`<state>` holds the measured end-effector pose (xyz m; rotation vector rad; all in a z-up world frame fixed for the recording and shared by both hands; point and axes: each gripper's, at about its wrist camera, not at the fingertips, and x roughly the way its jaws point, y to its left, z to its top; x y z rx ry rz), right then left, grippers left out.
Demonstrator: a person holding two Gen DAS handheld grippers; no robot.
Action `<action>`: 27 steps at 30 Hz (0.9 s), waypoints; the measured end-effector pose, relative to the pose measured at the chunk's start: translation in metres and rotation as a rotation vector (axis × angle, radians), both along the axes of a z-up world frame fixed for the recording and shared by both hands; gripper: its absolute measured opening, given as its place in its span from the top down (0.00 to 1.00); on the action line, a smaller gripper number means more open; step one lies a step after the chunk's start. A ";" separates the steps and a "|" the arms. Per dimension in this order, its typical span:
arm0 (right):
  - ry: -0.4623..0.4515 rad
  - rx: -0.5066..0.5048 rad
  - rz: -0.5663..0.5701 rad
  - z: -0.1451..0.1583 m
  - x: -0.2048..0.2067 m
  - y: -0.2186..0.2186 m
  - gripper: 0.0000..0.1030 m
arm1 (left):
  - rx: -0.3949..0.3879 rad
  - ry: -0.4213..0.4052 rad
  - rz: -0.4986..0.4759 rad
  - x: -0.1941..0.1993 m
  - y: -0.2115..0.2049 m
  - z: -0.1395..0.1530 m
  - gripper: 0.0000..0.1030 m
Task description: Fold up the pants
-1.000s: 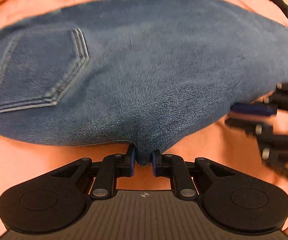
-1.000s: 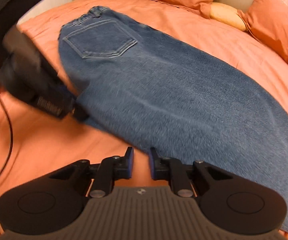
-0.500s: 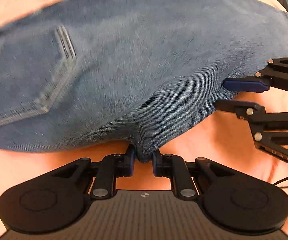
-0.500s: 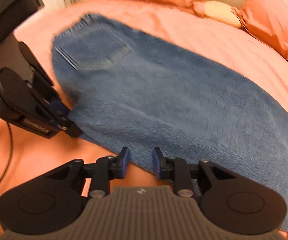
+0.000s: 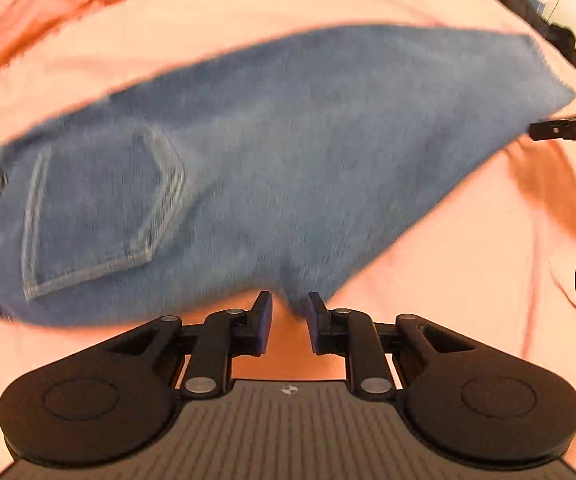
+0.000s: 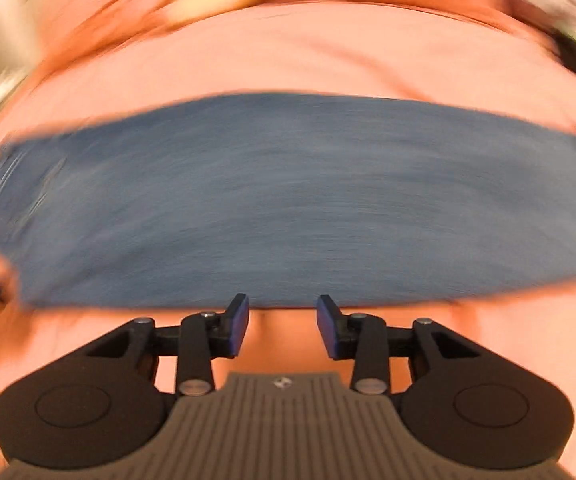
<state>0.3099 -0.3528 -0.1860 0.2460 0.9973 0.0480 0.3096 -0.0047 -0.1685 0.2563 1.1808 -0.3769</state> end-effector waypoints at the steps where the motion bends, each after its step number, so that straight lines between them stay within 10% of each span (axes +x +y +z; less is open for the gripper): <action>1: -0.004 0.030 -0.083 0.001 -0.003 -0.027 0.63 | -0.009 -0.018 -0.008 -0.001 -0.001 0.007 0.73; 11: -0.076 0.207 -0.582 -0.017 -0.032 -0.219 0.63 | -0.054 -0.108 -0.171 0.049 -0.110 -0.013 0.69; 27: -0.135 0.484 -0.641 -0.082 0.004 -0.286 0.61 | 0.031 -0.171 -0.245 0.137 -0.261 -0.066 0.69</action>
